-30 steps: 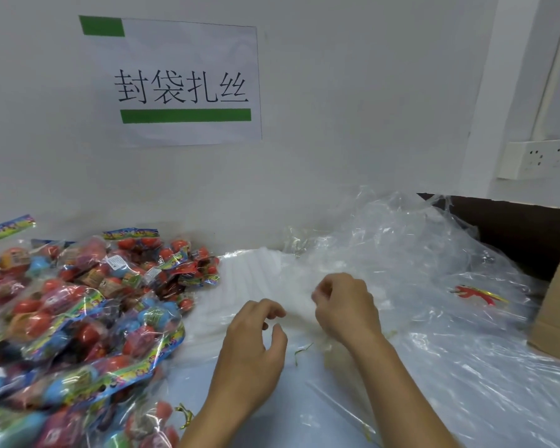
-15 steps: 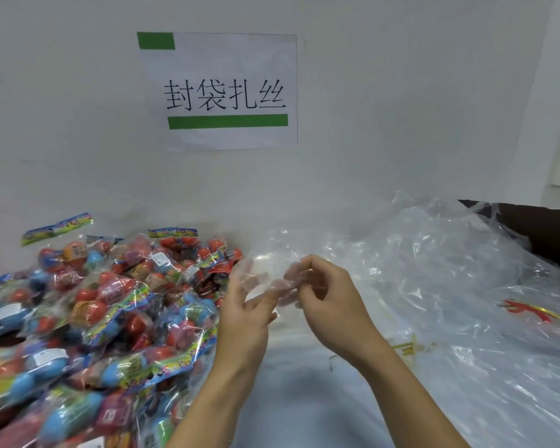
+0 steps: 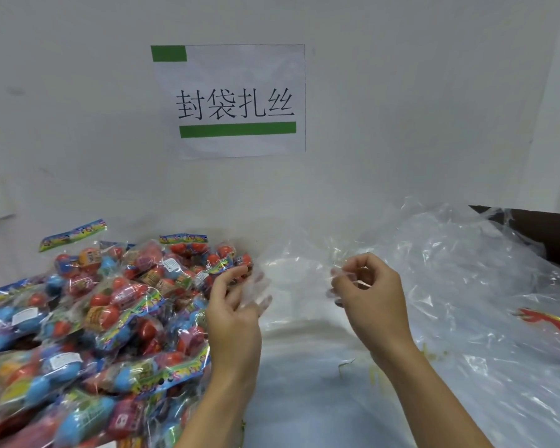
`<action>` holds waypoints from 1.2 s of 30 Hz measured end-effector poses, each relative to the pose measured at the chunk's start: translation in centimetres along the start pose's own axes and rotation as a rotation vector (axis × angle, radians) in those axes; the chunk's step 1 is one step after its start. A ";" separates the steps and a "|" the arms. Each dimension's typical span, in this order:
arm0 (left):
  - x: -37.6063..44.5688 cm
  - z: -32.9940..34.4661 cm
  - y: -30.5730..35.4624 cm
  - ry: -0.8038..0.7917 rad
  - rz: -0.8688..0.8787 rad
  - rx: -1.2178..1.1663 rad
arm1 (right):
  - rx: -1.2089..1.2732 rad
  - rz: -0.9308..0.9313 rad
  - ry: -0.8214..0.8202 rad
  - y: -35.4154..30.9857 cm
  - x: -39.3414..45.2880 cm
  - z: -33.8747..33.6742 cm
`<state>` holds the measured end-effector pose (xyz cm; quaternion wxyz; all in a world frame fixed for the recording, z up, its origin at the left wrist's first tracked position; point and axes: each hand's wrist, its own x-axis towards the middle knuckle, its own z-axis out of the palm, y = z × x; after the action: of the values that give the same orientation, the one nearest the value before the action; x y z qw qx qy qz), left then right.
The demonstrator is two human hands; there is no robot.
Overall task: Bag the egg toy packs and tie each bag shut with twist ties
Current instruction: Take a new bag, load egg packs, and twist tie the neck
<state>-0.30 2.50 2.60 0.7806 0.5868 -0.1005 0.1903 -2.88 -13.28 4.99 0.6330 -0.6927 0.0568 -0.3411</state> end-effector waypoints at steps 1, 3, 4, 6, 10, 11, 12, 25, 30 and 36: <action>-0.2 0.0 0.0 -0.090 -0.025 -0.038 | -0.019 -0.010 -0.010 0.1 -0.1 0.1; -0.7 0.1 0.2 -0.261 -0.106 -0.070 | -0.060 -0.043 -0.053 0.1 -0.2 0.3; -0.9 0.4 0.2 -0.292 -0.145 -0.053 | -0.075 -0.062 -0.076 0.1 -0.3 0.4; -1.0 0.9 0.1 -0.220 -0.162 0.042 | -0.096 -0.100 -0.126 0.1 -0.5 0.7; -0.5 1.2 -0.4 -0.016 -0.122 0.081 | -0.116 -0.143 -0.267 0.2 -1.2 1.2; -0.4 0.9 -0.5 -0.004 -0.103 0.093 | -0.114 -0.145 -0.309 0.2 -1.4 1.4; -0.4 0.7 -0.4 0.000 -0.076 0.114 | -0.113 -0.140 -0.355 0.2 -1.5 1.4; -0.4 0.5 -0.2 0.327 0.101 0.343 | -0.307 -0.225 -0.022 0.3 -1.3 1.6; -1.1 1.1 0.0 0.059 0.217 0.367 | -0.528 -0.148 -0.152 1.2 -1.8 2.1; -1.4 1.1 -0.3 0.044 0.192 0.518 | -0.667 -0.202 0.056 1.0 -1.8 2.2</action>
<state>-1.39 1.07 2.08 0.5850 0.7503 -0.0868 0.2954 -2.64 -10.71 3.39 0.3331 -0.8539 0.1137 -0.3835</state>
